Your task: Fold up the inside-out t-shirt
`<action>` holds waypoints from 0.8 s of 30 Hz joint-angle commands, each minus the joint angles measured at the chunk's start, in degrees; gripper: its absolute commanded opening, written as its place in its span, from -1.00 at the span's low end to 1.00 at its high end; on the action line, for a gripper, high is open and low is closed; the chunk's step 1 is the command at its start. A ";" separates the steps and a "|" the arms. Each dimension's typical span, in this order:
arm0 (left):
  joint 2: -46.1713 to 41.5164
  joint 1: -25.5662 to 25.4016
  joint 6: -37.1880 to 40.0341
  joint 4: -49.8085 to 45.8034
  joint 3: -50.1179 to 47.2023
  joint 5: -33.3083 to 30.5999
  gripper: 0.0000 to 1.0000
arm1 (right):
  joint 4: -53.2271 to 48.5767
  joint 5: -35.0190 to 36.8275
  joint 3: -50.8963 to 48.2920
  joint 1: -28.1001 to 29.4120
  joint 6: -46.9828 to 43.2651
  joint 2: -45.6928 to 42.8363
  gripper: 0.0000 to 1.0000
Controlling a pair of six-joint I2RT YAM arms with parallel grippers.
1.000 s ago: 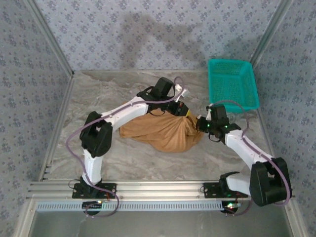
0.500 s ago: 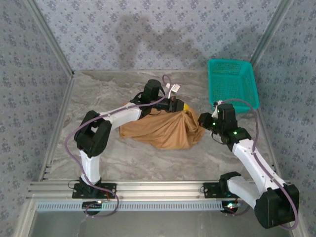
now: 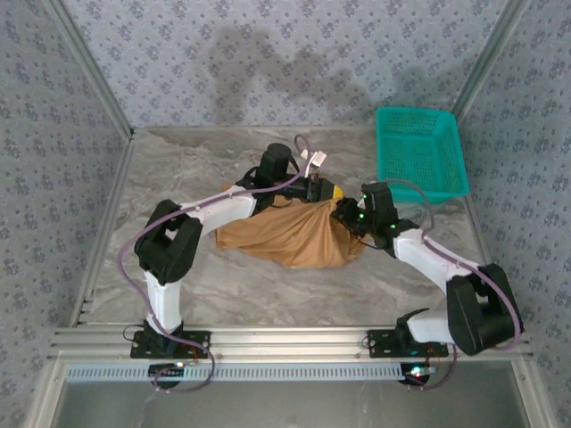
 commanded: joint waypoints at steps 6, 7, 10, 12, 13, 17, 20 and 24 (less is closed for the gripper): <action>-2.59 -0.25 1.15 1.09 -0.63 0.74 -1.00 | 10.03 7.11 -3.07 2.29 12.27 3.79 0.02; -2.74 -0.21 1.07 1.23 -0.85 0.75 -1.00 | 8.95 7.34 -2.74 1.95 11.88 2.95 -0.30; -3.22 0.44 1.07 1.60 -1.48 0.58 -1.00 | 3.26 7.46 -0.99 1.06 8.90 -1.07 -0.98; -3.58 1.12 1.04 1.94 -2.04 0.18 -1.00 | -1.48 7.21 0.37 0.70 5.69 -4.91 -1.00; -3.75 1.56 0.87 2.34 -2.48 -0.20 -1.00 | -3.35 7.12 0.75 0.69 4.32 -6.73 -1.00; -3.29 3.16 -1.19 6.01 -4.29 -1.83 -1.00 | -7.97 7.08 0.92 0.70 -0.93 -16.57 -1.00; -1.99 4.05 -3.40 8.90 -5.50 -3.36 -1.00 | -7.84 5.88 -0.12 1.02 -5.03 -22.39 -1.00; 0.40 4.91 -8.07 15.26 -7.96 -5.72 -1.00 | -3.08 3.88 -5.21 1.52 -9.38 -27.84 -1.00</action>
